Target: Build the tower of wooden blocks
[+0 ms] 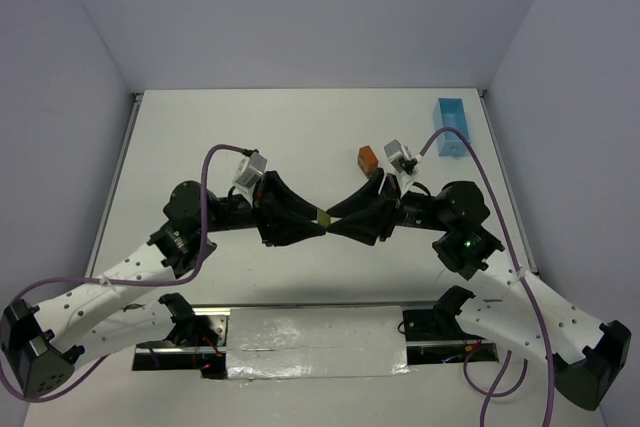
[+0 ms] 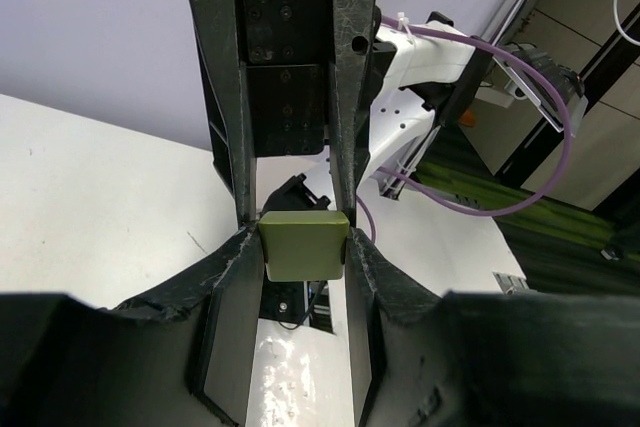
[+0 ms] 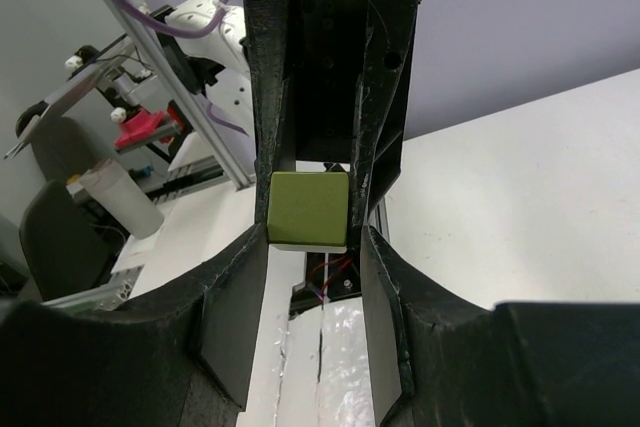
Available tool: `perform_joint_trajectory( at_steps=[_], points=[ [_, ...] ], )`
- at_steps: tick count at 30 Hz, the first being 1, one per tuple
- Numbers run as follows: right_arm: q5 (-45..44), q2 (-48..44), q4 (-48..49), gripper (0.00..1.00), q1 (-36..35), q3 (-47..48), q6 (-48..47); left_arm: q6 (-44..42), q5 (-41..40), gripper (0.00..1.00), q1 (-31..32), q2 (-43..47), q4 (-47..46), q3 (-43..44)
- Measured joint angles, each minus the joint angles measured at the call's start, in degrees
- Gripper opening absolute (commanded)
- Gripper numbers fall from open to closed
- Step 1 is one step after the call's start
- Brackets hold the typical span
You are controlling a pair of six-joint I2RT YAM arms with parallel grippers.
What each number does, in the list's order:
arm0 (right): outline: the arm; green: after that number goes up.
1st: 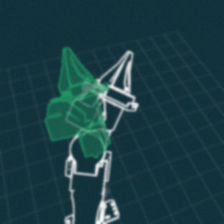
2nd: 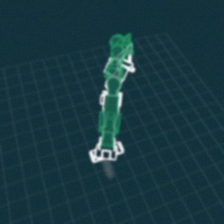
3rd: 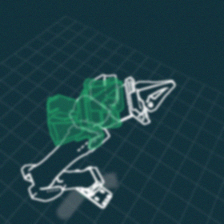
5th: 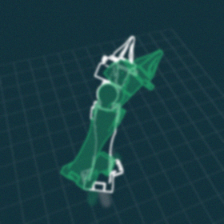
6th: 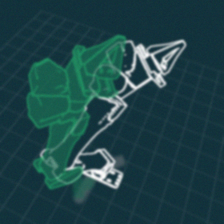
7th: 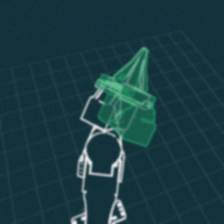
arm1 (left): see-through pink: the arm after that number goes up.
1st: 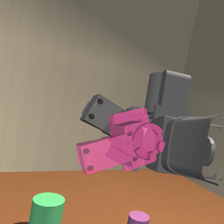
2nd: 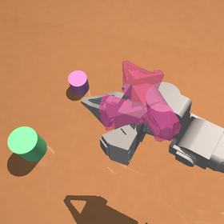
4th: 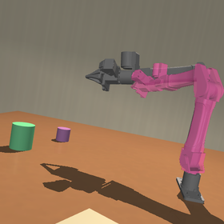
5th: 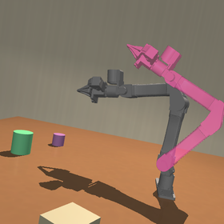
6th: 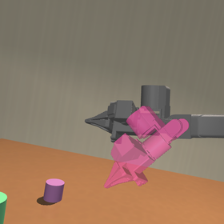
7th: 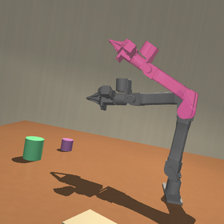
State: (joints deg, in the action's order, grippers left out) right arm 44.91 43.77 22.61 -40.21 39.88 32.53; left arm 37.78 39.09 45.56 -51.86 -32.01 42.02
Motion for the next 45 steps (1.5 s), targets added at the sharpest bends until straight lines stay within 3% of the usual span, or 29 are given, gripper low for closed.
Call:
perform_joint_trajectory(
  at_steps=[2,3,6,9,13,15,25,31,36,45],
  points=[
    [-0.33,0.0,-0.35,0.0,0.0,0.0,-0.07,-0.07,-0.24,0.42,-0.02,-0.02,0.87,0.33],
    [-0.52,0.0,-0.52,0.0,0.0,0.0,-0.26,-0.13,-0.42,0.57,-0.04,-0.09,1.51,0.59],
    [-2.25,0.15,-2.16,0.0,0.07,0.0,-1.66,-0.24,-0.96,0.75,-0.04,-0.39,3.04,1.42],
    [-4.35,0.2,-3.61,0.0,0.28,0.09,-2.82,-0.39,-2.01,0.84,-0.17,-0.37,4.83,1.77],
    [-5.14,0.63,-5.99,0.0,-0.07,0.31,-4.0,-1.44,-4.24,0.89,-0.09,-0.74,7.26,1.9],
    [-5.4,0.74,-7.28,0.0,-0.15,0.31,-4.55,-1.99,-5.53,0.99,-0.04,-0.76,8.96,1.95],
    [-6.84,1.25,-10.93,0.0,2.36,0.76,-6.54,-4.61,-17.88,0.99,-0.04,-0.33,21.62,5.25],
    [-13.14,4.7,-23.3,0.0,8.31,6.67,-11.17,-3.02,-37.94,0.99,0.09,0.22,37.2,12.09],
    [-23.74,16.02,-37.68,0.0,15.28,20.04,-18.01,-1.79,-55.1,0.99,-0.28,2.71,50.82,17.64],
    [-41.0,43.17,-55.15,0.0,16.83,41.7,-31.01,-11.15,-68.35,1.0,-0.28,1.7,68.98,25.83]
  ],
)
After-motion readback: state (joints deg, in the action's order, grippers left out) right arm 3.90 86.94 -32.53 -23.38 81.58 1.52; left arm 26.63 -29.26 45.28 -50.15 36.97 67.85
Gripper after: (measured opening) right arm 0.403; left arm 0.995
